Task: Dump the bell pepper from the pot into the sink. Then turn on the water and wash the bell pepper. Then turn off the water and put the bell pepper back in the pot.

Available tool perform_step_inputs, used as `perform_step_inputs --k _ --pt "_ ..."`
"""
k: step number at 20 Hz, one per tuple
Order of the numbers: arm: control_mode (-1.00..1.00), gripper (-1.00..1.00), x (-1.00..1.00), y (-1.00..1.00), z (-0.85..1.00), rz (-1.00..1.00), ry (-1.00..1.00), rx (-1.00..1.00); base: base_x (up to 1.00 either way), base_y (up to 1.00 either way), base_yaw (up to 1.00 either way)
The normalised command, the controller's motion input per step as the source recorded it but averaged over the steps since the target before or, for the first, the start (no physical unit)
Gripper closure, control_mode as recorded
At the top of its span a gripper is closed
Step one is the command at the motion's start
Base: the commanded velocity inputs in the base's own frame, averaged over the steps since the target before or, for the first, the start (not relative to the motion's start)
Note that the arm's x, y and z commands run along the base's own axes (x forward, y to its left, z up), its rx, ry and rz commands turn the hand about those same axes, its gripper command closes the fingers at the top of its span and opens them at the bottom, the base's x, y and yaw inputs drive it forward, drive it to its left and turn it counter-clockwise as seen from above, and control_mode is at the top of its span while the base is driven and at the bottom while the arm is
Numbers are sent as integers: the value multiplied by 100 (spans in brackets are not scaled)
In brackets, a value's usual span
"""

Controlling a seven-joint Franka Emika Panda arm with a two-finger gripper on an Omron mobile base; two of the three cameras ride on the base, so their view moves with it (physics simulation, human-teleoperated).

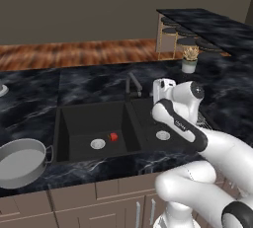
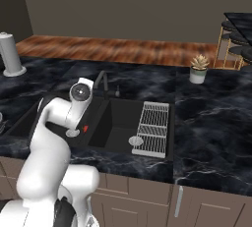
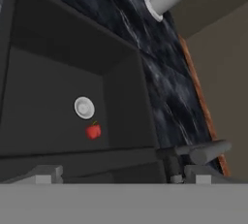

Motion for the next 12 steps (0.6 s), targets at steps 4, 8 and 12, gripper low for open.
perform_step_inputs --k 4,8,12 --pt "-100 -100 9 -36 7 14 0 -7 0 0 0" --pt "-100 -100 15 -20 0 10 0 -9 0 0 0" --pt "-100 -100 25 -6 0 8 0 -12 0 0 0"
